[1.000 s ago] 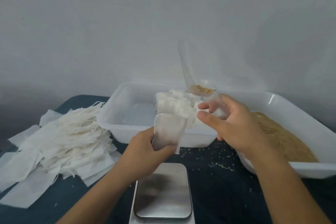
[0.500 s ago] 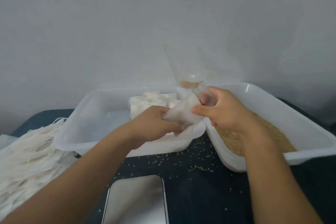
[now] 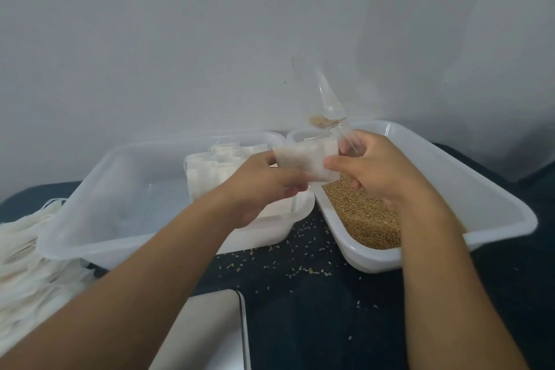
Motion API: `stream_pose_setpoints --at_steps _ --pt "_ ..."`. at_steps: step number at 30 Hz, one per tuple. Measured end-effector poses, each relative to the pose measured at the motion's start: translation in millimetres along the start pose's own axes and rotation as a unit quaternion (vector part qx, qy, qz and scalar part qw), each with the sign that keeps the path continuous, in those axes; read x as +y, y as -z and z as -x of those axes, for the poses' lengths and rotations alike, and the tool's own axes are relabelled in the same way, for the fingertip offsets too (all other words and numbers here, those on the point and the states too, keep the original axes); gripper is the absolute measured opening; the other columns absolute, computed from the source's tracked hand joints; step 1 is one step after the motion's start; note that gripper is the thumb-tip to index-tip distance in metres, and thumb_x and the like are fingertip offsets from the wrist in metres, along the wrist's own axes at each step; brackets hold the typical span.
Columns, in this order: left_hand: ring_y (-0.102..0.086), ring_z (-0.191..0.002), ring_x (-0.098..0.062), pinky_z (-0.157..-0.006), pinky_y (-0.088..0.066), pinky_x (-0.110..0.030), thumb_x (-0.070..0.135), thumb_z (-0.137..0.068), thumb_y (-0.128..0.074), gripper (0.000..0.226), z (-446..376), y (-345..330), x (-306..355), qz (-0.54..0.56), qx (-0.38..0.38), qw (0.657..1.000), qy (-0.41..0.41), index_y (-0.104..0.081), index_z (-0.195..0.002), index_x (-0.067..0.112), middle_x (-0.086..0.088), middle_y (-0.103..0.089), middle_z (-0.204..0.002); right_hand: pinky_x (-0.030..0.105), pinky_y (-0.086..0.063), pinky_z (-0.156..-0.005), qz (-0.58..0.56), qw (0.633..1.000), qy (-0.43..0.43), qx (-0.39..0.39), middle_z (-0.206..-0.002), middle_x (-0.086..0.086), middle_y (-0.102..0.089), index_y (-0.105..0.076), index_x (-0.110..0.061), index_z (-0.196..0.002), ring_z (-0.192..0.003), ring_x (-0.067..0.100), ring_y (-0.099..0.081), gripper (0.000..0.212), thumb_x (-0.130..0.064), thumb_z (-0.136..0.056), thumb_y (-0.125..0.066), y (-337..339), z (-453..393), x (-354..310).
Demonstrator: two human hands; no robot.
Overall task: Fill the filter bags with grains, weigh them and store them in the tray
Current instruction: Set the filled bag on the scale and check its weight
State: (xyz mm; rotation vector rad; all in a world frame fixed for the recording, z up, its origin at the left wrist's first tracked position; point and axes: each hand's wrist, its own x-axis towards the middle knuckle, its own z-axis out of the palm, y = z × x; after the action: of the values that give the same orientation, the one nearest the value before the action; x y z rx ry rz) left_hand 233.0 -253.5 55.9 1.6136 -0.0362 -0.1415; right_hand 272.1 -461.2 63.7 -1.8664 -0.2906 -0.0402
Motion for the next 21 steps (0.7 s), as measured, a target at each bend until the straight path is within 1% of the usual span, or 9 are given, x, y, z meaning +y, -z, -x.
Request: stream_pose_setpoints --at_steps 2,4,6,9,11,13,16,18,21 --pt "-0.072 -0.079 -0.011 -0.074 -0.057 -0.022 0.01 -0.081 -0.083 0.034 -3 -5 0 -0.047 0.031 0.998 -0.008 -0.07 -0.112 0.01 -0.004 -0.075 -0.095 0.017 -0.039 -0.04 0.004 1.0 -0.005 0.004 -0.072 -0.009 -0.065 -0.071 -0.018 -0.1 -0.042 0.004 -0.048 0.019 -0.017 -0.085 -0.082 2 -1 2" --pt "-0.072 -0.073 -0.006 -0.068 -0.054 -0.018 0.012 -0.079 -0.085 0.036 -6 -9 -1 -0.079 0.055 0.995 -0.014 -0.07 -0.111 0.015 -0.004 -0.076 -0.097 0.017 -0.039 -0.041 0.021 1.0 -0.013 0.005 -0.077 -0.004 -0.066 -0.071 -0.017 -0.101 -0.044 0.005 -0.049 0.021 -0.02 -0.084 -0.082 3 -2 5" --pt "-0.071 -0.071 -0.003 -0.064 -0.052 -0.015 0.013 -0.079 -0.085 0.035 -9 -11 -3 -0.088 0.065 0.994 -0.024 -0.07 -0.11 0.018 -0.004 -0.076 -0.1 0.018 -0.039 -0.042 0.026 0.999 -0.02 0.005 -0.079 -0.003 -0.067 -0.07 -0.018 -0.101 -0.044 0.005 -0.049 0.021 -0.022 -0.084 -0.083 4 -3 9" --pt "-0.07 -0.079 -0.01 -0.068 -0.052 -0.021 0.014 -0.08 -0.084 0.033 -11 -12 -5 -0.102 0.082 0.991 -0.033 -0.071 -0.109 0.02 -0.003 -0.076 -0.101 0.022 -0.04 -0.044 0.04 0.999 -0.022 0.002 -0.08 -0.002 -0.068 -0.07 -0.018 -0.102 -0.045 0.006 -0.049 0.023 -0.024 -0.083 -0.083 5 -5 13" --pt "-0.07 -0.083 -0.014 -0.071 -0.052 -0.024 0.015 -0.08 -0.084 0.033 -11 -12 -5 -0.112 0.088 0.989 -0.036 -0.07 -0.109 0.021 -0.003 -0.075 -0.101 0.02 -0.039 -0.042 0.05 0.999 -0.017 0.002 -0.076 -0.006 -0.068 -0.071 -0.018 -0.101 -0.044 0.006 -0.05 0.023 -0.025 -0.083 -0.083 5 -6 15" --pt "-0.069 -0.082 -0.012 -0.071 -0.052 -0.025 0.018 -0.079 -0.085 0.033 -11 -12 -5 -0.123 0.093 0.987 -0.039 -0.07 -0.109 0.022 -0.001 -0.075 -0.1 0.019 -0.037 -0.041 0.056 0.998 -0.016 0.004 -0.071 -0.01 -0.066 -0.071 -0.02 -0.1 -0.044 0.005 -0.05 0.022 -0.027 -0.083 -0.083 5 -7 16" --pt "-0.067 -0.076 -0.006 -0.069 -0.051 -0.024 0.02 -0.079 -0.085 0.032 -13 -12 -5 -0.134 0.096 0.985 -0.043 -0.071 -0.107 0.023 0.002 -0.075 -0.097 0.022 -0.038 -0.046 0.064 0.998 -0.019 0.002 -0.069 -0.011 -0.066 -0.07 -0.022 -0.097 -0.045 0.005 -0.051 0.02 -0.028 -0.083 -0.083 5 -8 18" --pt "-0.069 -0.077 -0.008 -0.07 -0.052 -0.025 0.019 -0.078 -0.086 0.032 -14 -13 -4 -0.132 0.096 0.986 -0.046 -0.071 -0.107 0.022 0.001 -0.075 -0.097 0.021 -0.038 -0.044 0.059 0.998 -0.02 0.005 -0.071 -0.01 -0.067 -0.07 -0.022 -0.095 -0.046 0.005 -0.051 0.019 -0.028 -0.083 -0.083 6 -8 20" --pt "-0.072 -0.088 -0.016 -0.077 -0.059 -0.033 0.02 -0.076 -0.087 0.036 -16 -16 -4 -0.138 0.095 0.985 -0.05 -0.071 -0.108 0.021 -0.001 -0.075 -0.1 0.017 -0.038 -0.04 0.045 0.999 -0.025 0.014 -0.078 -0.005 -0.069 -0.07 -0.02 -0.097 -0.044 0.005 -0.051 0.019 -0.026 -0.084 -0.083 8 -9 21"
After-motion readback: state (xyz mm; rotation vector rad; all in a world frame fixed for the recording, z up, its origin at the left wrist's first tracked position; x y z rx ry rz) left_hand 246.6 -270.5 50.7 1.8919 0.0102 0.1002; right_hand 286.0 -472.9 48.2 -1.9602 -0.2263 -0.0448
